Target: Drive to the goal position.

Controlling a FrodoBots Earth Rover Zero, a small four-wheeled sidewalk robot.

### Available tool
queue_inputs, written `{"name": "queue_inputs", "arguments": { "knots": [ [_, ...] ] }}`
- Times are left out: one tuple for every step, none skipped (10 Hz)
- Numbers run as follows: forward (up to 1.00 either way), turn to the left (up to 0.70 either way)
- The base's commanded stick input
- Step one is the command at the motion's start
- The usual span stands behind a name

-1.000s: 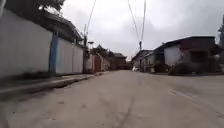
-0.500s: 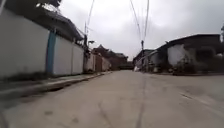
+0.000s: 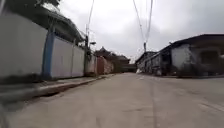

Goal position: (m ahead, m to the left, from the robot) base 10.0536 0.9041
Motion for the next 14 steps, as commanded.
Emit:
{"name": "queue_inputs", "arguments": {
  "knots": [
    [0.85,0.00],
    [0.85,0.00],
    [0.85,0.00],
    [0.85,-0.06],
    [0.85,-0.17],
    [0.85,-0.30],
    [0.85,-0.18],
    [0.85,-0.03],
    [0.85,0.00],
    [0.85,0.00],
    [0.85,0.00],
    [0.85,0.00],
    [0.85,0.00],
    [0.85,0.00]
  ]
}}
